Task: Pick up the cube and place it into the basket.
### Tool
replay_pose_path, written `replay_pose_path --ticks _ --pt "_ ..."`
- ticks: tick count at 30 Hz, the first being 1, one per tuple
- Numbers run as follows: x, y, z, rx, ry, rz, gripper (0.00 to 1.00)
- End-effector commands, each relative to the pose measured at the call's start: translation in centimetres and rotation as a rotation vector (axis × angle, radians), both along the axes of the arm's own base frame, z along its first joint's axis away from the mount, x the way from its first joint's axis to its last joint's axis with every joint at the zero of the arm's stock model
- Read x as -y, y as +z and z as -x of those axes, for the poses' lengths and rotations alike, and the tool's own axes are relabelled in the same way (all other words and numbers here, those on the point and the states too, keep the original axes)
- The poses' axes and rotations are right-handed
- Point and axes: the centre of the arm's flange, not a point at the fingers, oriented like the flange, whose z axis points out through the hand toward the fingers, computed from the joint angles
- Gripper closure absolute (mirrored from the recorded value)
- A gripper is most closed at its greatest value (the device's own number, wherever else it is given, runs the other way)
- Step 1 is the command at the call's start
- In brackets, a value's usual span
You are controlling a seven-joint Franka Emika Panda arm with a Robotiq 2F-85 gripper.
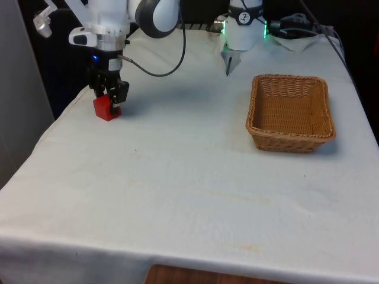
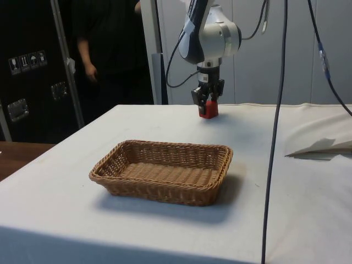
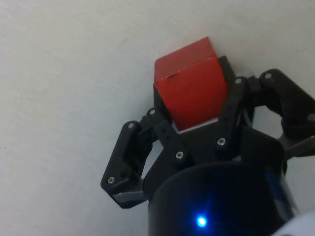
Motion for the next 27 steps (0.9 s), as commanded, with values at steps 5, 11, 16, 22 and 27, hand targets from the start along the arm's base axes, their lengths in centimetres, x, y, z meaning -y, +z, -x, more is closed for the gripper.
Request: replay_pose_path --ticks 5,11,16,22,27 --pt "-0.2 -0.1 -0.1 0.009 -0.001 0.002 0.98" --pt "-1.0 1.0 -0.4 0.021 0.001 -0.003 0.98" --pt "-1.6 1.7 -0.5 0.035 -0.003 -0.013 0.98" --pt "-2.7 3.1 -0.6 0.061 -0.01 -0.029 0.98" --pt "-3.5 4.0 -0.7 0.079 -0.013 -0.04 0.98"
